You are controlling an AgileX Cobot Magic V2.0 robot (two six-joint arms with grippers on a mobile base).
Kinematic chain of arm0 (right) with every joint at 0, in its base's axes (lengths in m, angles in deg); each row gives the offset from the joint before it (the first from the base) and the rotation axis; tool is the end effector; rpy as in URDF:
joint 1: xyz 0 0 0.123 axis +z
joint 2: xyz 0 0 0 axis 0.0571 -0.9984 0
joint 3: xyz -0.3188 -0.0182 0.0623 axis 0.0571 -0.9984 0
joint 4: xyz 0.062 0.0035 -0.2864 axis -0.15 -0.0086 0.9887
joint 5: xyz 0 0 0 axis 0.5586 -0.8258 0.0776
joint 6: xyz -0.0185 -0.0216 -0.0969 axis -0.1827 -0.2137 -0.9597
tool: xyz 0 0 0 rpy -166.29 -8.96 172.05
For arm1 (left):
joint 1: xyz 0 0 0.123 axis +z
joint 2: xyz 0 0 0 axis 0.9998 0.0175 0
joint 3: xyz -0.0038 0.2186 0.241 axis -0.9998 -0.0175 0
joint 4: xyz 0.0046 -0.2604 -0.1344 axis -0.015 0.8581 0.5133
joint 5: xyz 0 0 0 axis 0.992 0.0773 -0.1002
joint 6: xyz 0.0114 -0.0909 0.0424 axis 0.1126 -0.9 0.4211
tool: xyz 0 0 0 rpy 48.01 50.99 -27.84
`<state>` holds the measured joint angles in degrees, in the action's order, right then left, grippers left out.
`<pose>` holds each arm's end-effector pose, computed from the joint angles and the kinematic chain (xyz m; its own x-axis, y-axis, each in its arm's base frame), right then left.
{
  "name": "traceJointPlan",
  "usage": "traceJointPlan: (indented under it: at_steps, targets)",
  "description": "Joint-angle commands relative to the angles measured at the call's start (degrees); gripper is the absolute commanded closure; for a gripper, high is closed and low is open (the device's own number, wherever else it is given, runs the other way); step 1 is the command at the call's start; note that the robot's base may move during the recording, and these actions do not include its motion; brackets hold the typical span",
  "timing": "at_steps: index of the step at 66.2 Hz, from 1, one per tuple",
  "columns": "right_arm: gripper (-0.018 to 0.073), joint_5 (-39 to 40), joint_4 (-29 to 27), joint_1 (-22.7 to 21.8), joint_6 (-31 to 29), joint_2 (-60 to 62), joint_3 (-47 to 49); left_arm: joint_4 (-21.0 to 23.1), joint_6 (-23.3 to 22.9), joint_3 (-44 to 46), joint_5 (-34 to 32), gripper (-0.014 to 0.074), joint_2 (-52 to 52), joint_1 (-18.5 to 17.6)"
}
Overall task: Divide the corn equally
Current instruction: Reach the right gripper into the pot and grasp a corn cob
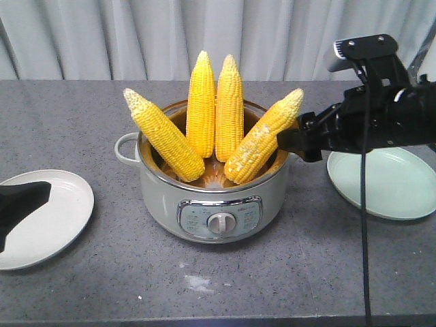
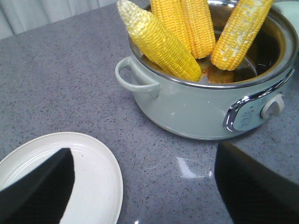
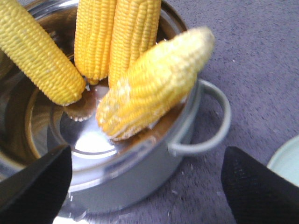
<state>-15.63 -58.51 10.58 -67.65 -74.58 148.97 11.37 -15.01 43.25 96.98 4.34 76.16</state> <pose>0.3222 0.1095 0.3648 -0.6123 -0.2420 -0.7526 -0.4944 0.8601 0.1257 0.1628 -0.0580 0.3872 -0.4455 0.2503 -0.8596 0.4576 0.8889 0.0217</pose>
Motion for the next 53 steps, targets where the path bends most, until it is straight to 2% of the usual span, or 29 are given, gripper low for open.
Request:
traceJointPlan:
  at_steps: [1,19,40,45,53]
  targets:
    - [-0.005,4.04,-1.37,0.76,-0.93,-2.26,5.19,1.32,-0.11,1.78,-3.3,0.0022,0.01,-0.41]
    - [-0.0035,4.29,-1.99,1.66,-1.89,-12.11,13.5,0.47,-0.11,1.78,-3.3,0.0022,0.01,-0.41]
    - [-0.0029,6.1,-1.89,9.33,-3.73,-15.94,16.71,0.17,-0.11,1.78,-3.25,0.0022,0.01,-0.41]
    - [-0.0002,6.01,-1.89,9.39,-3.25,-16.57,16.71,-0.61,-0.11,1.78,-3.25,0.0022,0.01,-0.41]
    - [0.0118,6.01,-1.89,9.39,-2.81,-17.01,16.71,-1.16,-0.11,1.78,-3.25,0.0022,0.01,-0.41]
